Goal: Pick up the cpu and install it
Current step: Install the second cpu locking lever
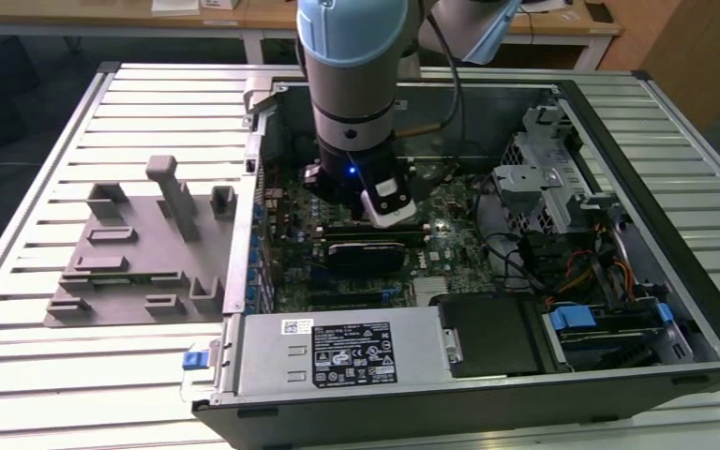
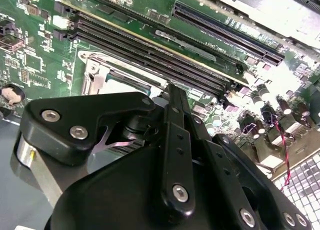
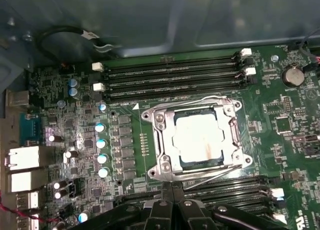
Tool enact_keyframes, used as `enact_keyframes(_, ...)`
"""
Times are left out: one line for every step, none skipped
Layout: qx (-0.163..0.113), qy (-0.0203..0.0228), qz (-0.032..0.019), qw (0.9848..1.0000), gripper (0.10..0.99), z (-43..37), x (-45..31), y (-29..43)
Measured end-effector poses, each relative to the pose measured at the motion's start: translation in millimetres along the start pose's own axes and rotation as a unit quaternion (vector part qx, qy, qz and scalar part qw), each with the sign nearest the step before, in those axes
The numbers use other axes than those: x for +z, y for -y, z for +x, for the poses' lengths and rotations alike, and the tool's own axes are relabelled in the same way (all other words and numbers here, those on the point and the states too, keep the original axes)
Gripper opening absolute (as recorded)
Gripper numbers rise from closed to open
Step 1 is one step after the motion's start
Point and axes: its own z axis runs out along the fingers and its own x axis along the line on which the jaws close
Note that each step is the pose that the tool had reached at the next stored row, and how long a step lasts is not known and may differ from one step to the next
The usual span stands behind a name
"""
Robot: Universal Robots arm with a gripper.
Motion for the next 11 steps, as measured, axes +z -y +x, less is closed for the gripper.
enact_keyframes(0.000, -0.0001, -0.0010, 1.0000, 0.106, 0.3, 0.5, 0.7)
enact_keyframes(0.000, -0.0002, -0.0021, 1.0000, 0.106, 0.5, 1.0, 1.3)
enact_keyframes(0.000, -0.0005, -0.0047, 1.0000, 0.106, 0.8, 2.9, 2.9)
enact_keyframes(0.001, -0.0006, -0.0057, 1.0000, 0.106, 0.9, 3.7, 3.4)
enact_keyframes(0.001, -0.0009, -0.0068, 1.0000, 0.106, 1.0, 4.2, 3.9)
enact_keyframes(0.001, -0.0010, -0.0082, 1.0000, 0.106, 1.1, 4.4, 4.3)
enact_keyframes(0.001, -0.0012, -0.0098, 1.0000, 0.106, 1.3, 4.5, 4.7)
enact_keyframes(0.001, -0.0013, -0.0108, 0.9999, 0.106, 1.7, 4.6, 5.0)
enact_keyframes(0.001, -0.0015, -0.0118, 0.9999, 0.106, 2.0, 4.8, 5.4)
enact_keyframes(0.001, -0.0017, -0.0134, 0.9999, 0.106, 2.3, 5.3, 5.9)
enact_keyframes(0.001, -0.0019, -0.0151, 0.9999, 0.106, 2.7, 5.9, 6.4)
